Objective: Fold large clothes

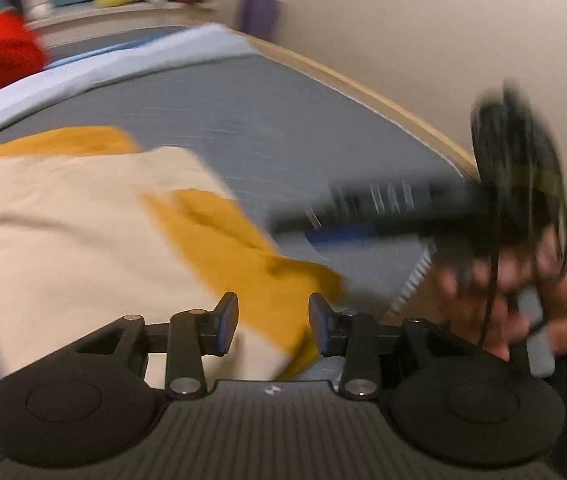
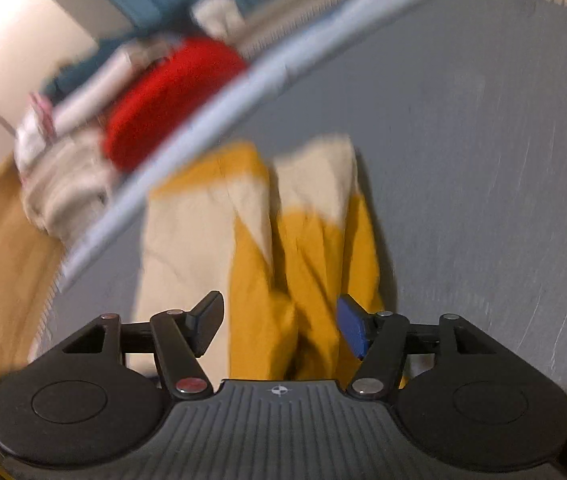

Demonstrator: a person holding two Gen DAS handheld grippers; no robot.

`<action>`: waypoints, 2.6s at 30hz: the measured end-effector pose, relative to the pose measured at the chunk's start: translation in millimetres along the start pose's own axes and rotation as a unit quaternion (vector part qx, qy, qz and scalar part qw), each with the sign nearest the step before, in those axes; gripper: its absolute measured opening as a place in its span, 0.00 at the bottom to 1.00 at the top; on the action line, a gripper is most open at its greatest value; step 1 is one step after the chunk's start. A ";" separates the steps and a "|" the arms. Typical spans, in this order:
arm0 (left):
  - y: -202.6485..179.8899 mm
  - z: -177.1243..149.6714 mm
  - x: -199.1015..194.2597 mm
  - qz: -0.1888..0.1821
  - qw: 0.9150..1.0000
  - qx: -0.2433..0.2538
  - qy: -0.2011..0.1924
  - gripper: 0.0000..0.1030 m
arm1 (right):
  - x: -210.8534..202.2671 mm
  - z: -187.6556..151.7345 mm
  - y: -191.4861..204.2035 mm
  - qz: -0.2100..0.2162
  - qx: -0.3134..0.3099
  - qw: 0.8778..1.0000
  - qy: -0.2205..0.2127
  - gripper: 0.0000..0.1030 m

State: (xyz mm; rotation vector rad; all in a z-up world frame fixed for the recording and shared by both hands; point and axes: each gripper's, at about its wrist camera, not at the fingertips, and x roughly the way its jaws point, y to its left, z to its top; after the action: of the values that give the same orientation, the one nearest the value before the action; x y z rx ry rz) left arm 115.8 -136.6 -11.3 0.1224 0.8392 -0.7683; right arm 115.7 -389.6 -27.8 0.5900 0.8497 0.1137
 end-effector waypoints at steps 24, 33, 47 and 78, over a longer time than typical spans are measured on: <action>117.6 -6.3 -25.3 0.148 0.971 -0.183 0.047 0.44 | -42.9 -11.5 5.8 -0.097 -0.147 0.983 -0.061 0.01; 102.9 -35.1 30.0 0.146 0.967 -0.127 0.166 0.47 | -10.6 -14.9 -10.4 -0.120 -0.155 0.981 0.004 0.01; 90.2 -41.6 32.9 0.138 0.967 -0.056 0.207 0.48 | 18.4 -29.1 1.5 -0.173 -0.228 0.955 0.071 0.00; 203.3 91.3 131.2 0.156 0.974 -0.164 -0.011 0.42 | 18.3 -28.4 7.9 -0.193 -0.255 0.944 0.081 0.00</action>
State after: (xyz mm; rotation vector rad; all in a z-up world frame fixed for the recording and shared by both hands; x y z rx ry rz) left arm 361.7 -97.8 -81.4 -0.0488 0.8900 -0.3286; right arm 108.0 -364.5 -50.5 -0.0790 1.0326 0.0219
